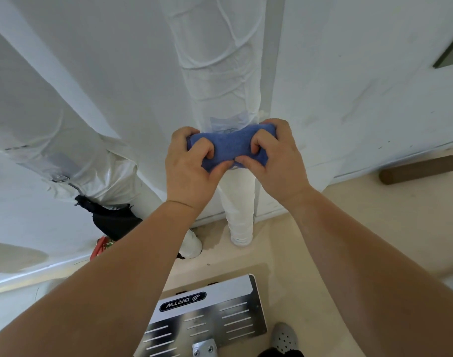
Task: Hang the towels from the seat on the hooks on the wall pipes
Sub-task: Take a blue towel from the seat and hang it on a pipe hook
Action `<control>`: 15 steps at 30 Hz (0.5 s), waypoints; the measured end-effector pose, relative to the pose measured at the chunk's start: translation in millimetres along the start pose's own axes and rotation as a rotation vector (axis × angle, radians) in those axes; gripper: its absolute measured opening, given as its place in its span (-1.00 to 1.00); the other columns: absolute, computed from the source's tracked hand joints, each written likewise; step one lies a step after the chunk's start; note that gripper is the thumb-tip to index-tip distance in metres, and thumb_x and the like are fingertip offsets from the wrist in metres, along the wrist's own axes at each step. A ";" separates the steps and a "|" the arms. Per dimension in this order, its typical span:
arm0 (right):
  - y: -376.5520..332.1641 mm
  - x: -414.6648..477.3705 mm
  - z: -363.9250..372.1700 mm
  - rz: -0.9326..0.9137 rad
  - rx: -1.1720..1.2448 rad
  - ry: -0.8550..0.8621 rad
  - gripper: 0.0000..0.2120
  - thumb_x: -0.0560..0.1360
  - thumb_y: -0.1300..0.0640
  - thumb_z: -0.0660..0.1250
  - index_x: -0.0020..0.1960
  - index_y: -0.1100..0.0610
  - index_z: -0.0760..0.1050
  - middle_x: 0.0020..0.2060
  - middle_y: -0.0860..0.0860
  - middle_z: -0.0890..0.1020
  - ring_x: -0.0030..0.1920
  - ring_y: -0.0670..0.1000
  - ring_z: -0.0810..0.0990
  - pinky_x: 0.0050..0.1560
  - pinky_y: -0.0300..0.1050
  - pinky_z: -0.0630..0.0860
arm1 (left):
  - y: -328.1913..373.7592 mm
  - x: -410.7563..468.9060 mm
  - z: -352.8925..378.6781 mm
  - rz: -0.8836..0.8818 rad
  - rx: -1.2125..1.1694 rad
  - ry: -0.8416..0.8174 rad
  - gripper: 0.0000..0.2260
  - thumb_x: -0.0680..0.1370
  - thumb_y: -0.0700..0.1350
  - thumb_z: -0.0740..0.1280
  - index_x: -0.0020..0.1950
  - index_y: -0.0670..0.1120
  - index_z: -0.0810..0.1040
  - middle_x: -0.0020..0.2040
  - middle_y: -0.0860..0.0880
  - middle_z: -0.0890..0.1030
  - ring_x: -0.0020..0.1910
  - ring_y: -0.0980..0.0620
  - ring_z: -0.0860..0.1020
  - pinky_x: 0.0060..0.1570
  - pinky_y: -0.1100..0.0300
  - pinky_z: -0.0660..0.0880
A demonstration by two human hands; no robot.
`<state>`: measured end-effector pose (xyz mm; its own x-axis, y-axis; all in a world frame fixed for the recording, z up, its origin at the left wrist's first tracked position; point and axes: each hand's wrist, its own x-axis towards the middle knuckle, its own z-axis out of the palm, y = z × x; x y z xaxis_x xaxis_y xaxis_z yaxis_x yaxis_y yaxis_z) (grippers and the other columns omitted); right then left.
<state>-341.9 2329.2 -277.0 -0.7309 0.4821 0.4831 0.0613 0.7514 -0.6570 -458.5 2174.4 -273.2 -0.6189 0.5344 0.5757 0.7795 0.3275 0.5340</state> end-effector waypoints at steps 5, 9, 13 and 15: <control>8.7 8.9 1.0 -0.123 -0.177 -0.001 -0.68 0.43 -0.06 0.45 -0.12 0.13 0.39 0.15 0.17 0.49 -0.09 0.16 0.54 -0.19 0.00 0.55 | -5.2 6.4 4.3 0.041 0.063 0.025 -0.64 0.37 0.05 0.54 -0.25 -0.15 0.44 -0.04 -0.19 0.48 -0.17 -0.11 0.47 -0.24 -0.02 0.51; 8.9 7.8 2.8 -0.145 -0.238 0.018 -0.66 0.44 -0.06 0.47 -0.11 0.10 0.36 0.16 0.19 0.49 -0.10 0.16 0.53 -0.17 0.01 0.55 | -2.6 7.1 2.2 0.030 0.069 0.011 -0.63 0.36 0.08 0.53 -0.26 -0.14 0.44 -0.06 -0.17 0.48 -0.19 -0.09 0.47 -0.24 -0.01 0.51; 8.4 -5.7 4.9 -0.076 -0.259 0.019 -0.72 0.50 -0.08 0.41 -0.03 0.07 0.40 0.36 0.23 0.41 0.16 0.23 0.52 0.07 0.13 0.54 | 3.1 7.4 -4.4 0.046 0.119 0.016 -0.61 0.33 0.08 0.57 -0.29 -0.12 0.44 -0.02 -0.15 0.52 -0.15 -0.12 0.51 -0.18 -0.10 0.51; 6.2 -14.4 4.7 -0.025 -0.282 0.016 -0.78 0.53 -0.07 0.37 0.02 0.03 0.42 0.45 0.23 0.35 0.29 0.25 0.45 0.19 0.15 0.49 | 7.2 5.4 -8.7 0.054 0.168 0.002 -0.62 0.31 0.09 0.59 -0.29 -0.11 0.46 0.10 -0.17 0.56 -0.01 -0.17 0.55 -0.06 -0.13 0.51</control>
<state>-334.1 2324.8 -290.7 -0.7241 0.4668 0.5078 0.2314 0.8579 -0.4587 -457.1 2172.9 -260.9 -0.5757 0.5532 0.6022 0.8168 0.4239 0.3915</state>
